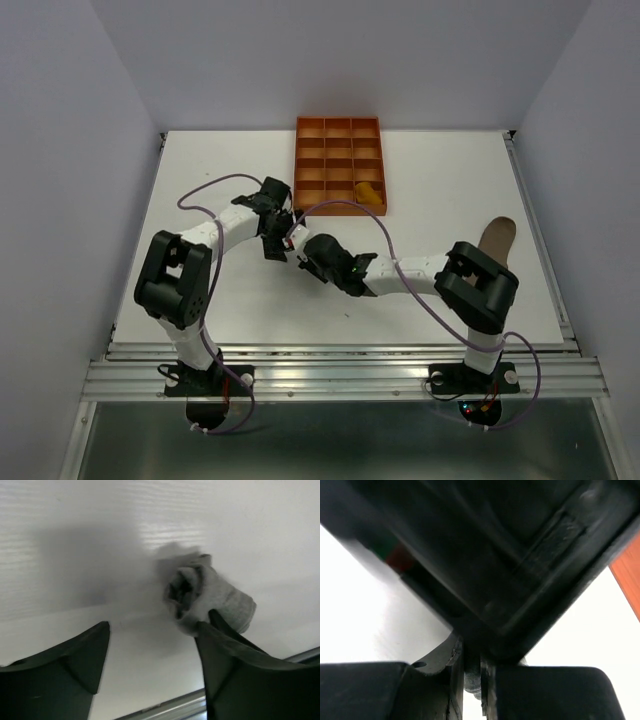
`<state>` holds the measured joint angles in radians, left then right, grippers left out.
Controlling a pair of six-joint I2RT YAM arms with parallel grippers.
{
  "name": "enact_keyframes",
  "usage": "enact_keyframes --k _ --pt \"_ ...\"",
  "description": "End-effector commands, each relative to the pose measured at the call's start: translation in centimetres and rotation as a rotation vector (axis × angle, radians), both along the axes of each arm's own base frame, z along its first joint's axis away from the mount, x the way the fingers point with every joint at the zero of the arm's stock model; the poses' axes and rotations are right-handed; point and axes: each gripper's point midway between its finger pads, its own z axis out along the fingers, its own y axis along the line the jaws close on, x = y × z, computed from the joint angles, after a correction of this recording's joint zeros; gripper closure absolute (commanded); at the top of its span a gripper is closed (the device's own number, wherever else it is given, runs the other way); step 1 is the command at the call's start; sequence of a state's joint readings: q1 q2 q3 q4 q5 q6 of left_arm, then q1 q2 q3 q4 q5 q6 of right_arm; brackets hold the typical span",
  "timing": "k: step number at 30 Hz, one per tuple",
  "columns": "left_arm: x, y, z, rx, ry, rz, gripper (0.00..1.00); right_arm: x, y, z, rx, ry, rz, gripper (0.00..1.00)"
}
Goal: Roll the socks
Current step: Pick up the sock at the center of the board.
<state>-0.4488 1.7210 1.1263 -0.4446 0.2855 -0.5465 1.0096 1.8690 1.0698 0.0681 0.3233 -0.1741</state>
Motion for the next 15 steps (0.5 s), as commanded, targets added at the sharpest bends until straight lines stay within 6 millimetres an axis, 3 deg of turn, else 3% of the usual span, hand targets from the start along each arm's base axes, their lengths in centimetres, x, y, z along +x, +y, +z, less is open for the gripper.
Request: enact_keyframes --k 1,6,12,15 --pt "0.1 0.1 4.8 -0.056 -0.057 -0.013 0.06 -3.5 -8.5 -7.3 -0.246 0.238 -0.107 0.99" --pt "2.3 1.7 6.2 -0.058 -0.117 0.063 0.06 -0.3 -8.8 -4.7 -0.127 0.177 -0.263 0.99" --pt "5.0 2.3 7.7 -0.042 -0.211 0.126 0.05 3.8 -9.1 1.1 0.053 0.076 -0.386 0.99" --pt "7.4 1.8 8.8 -0.056 -0.283 0.137 0.05 5.4 -8.9 4.5 0.148 0.028 -0.396 0.99"
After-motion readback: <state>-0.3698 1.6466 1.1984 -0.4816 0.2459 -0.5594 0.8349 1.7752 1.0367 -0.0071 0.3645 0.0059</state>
